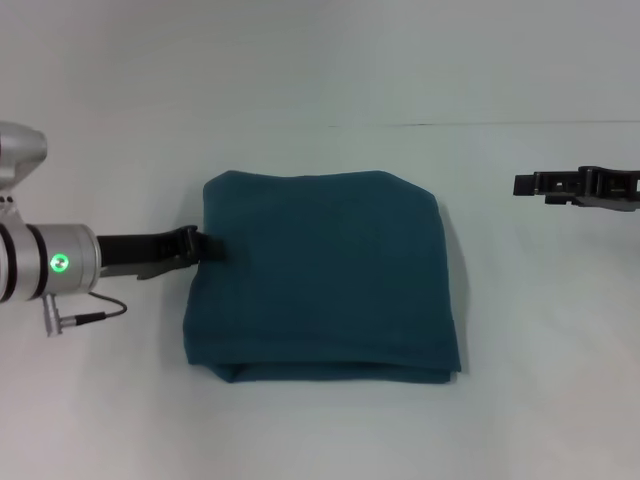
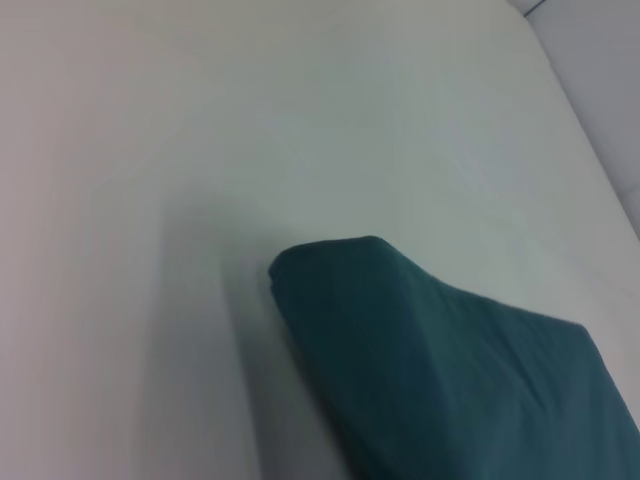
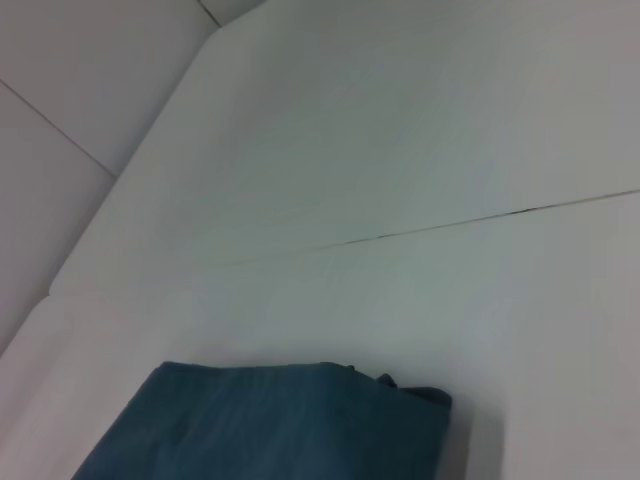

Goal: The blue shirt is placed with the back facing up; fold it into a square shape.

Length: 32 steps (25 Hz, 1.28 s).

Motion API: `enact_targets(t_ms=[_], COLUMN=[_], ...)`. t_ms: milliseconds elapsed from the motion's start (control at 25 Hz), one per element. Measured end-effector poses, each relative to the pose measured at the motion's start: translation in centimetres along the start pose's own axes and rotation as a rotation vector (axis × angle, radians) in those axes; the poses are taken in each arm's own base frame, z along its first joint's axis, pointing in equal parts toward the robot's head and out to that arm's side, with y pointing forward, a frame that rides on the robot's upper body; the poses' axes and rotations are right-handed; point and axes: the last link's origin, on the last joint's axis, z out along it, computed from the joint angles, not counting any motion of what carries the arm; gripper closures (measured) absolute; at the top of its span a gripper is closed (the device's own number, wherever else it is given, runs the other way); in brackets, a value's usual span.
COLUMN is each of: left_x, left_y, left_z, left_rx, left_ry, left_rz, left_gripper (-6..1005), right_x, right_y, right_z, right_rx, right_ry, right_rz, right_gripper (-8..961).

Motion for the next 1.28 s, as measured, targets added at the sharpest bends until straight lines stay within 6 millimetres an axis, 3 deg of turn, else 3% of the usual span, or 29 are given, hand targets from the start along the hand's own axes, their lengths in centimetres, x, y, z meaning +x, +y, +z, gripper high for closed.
enact_targets(t_ms=[320,560,920,1160,1280], left_x=[-0.4,0.0,0.5,1.9,1.9], left_y=[-0.1,0.2,-0.6,0.1,1.9], left_z=[-0.2,-0.6,-2.4,-4.5,-4.5], left_rx=[-0.009,-0.028,-0.004,-0.028,-0.139], left_ry=[-0.006,-0.009,0.027,0.084,0.119], left_rz=[-0.009,0.015,0.046,0.151,0.248], left_gripper=[850,836,816,587,460], right_x=[0.0,-0.1,0.1,0.4,1.0], right_y=[0.1,0.1,-0.1,0.6,1.6], right_z=[-0.1,-0.1,-0.2,-0.4,-0.4], right_rx=[-0.003,-0.002,-0.001,-0.056,-0.144], right_ry=[0.002,0.001,-0.001,0.003,-0.021], right_rz=[0.0,-0.004,-0.004,-0.06,-0.139], right_gripper=[195,247,252,220,72])
